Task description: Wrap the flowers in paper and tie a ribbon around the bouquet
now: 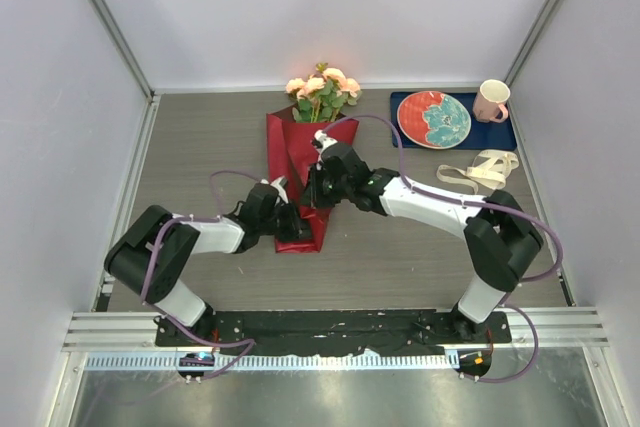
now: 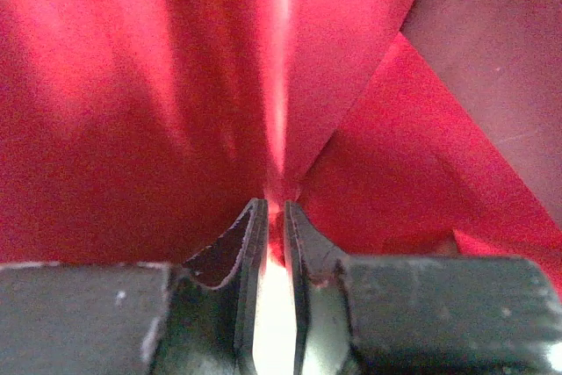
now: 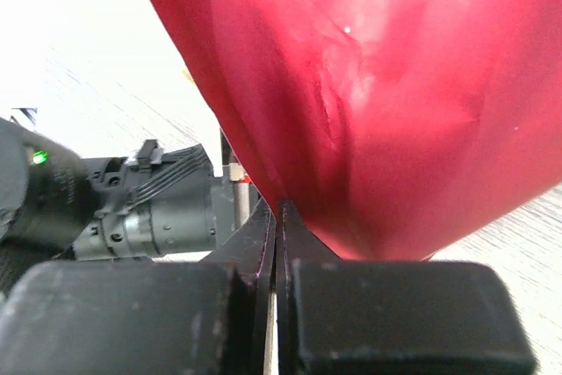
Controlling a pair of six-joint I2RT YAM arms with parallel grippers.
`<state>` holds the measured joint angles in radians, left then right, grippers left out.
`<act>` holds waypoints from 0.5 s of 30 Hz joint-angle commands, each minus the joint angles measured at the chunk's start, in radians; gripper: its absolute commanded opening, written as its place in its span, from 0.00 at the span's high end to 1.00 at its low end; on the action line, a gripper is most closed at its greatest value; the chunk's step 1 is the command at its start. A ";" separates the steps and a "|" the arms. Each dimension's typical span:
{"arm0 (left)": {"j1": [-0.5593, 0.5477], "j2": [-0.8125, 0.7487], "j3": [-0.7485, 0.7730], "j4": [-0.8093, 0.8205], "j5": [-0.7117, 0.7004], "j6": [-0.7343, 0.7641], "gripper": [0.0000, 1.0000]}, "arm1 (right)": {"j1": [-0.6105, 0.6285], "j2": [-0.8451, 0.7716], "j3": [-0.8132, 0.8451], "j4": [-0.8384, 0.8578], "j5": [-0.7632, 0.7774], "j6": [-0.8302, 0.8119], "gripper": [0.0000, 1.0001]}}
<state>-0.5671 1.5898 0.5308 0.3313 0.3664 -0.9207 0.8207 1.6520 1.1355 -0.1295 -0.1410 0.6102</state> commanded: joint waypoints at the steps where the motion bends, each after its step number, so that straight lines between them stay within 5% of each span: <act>1: 0.006 -0.086 -0.035 -0.017 -0.050 -0.035 0.82 | -0.009 0.049 0.085 -0.053 -0.051 -0.029 0.97; 15: 0.035 -0.545 -0.016 -0.399 -0.276 0.040 0.58 | -0.038 0.193 0.201 -0.116 -0.137 -0.079 0.97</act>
<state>-0.5579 1.1721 0.4931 0.0937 0.1978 -0.9207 0.7822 1.8057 1.2797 -0.2276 -0.2287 0.5598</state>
